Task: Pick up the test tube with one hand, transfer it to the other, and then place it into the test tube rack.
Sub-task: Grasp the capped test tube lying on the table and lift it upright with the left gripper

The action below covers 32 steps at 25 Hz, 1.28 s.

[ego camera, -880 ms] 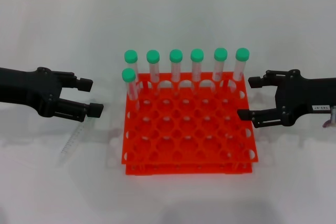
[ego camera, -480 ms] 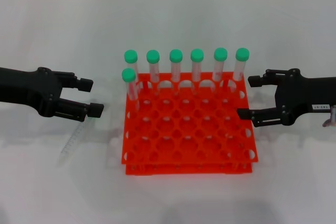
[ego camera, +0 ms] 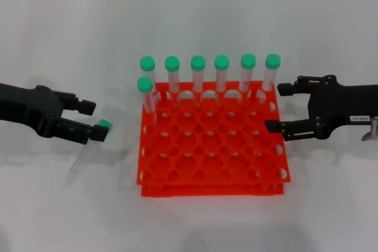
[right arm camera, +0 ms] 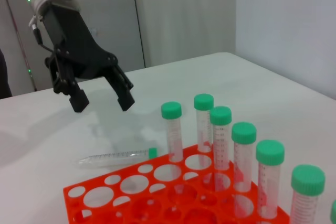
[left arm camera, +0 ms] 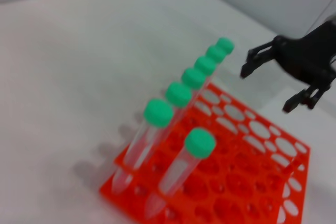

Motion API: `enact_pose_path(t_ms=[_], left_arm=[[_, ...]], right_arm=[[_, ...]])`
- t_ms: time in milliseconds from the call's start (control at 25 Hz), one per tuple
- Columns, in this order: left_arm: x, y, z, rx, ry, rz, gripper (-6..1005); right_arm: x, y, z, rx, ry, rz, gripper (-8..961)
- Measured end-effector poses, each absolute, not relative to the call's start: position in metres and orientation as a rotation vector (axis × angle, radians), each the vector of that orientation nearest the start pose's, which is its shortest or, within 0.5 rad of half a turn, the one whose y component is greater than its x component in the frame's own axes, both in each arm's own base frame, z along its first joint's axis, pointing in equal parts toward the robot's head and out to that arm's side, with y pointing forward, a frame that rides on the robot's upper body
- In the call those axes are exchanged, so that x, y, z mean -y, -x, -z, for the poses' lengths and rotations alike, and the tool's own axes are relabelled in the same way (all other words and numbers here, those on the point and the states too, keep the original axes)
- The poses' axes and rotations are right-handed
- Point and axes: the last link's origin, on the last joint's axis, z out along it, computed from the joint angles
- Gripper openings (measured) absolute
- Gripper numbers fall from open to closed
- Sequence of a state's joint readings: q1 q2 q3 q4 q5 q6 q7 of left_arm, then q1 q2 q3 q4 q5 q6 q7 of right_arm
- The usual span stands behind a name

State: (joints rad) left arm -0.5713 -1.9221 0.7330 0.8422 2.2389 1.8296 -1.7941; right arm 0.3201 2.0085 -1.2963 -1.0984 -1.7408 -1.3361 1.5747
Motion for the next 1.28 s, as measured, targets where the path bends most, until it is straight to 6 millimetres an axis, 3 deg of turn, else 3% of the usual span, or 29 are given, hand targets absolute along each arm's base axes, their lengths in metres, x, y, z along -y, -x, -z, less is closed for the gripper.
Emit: enact_pose_path(t_ms=[360, 680, 960, 1280], left_arm=[[-0.332, 0.278, -0.081, 1.154, 2.857, 0.010, 870], [-0.334, 0.290, -0.088, 1.324, 2.758, -0.327, 869], [-0.332, 0.293, -0.087, 1.358, 2.734, -0.450, 856], [-0.342, 0.277, -0.077, 1.291, 2.781, -0.528, 849]], right_arm=[[-0.326, -0.224, -0.007, -0.359, 2.785, -0.466, 839], [-0.328, -0.220, -0.007, -0.347, 2.787, -0.483, 838], [-0.329, -0.215, -0.006, -0.331, 2.799, -0.492, 838], [-0.329, -0.213, -0.003, -0.326, 2.813, -0.493, 838]])
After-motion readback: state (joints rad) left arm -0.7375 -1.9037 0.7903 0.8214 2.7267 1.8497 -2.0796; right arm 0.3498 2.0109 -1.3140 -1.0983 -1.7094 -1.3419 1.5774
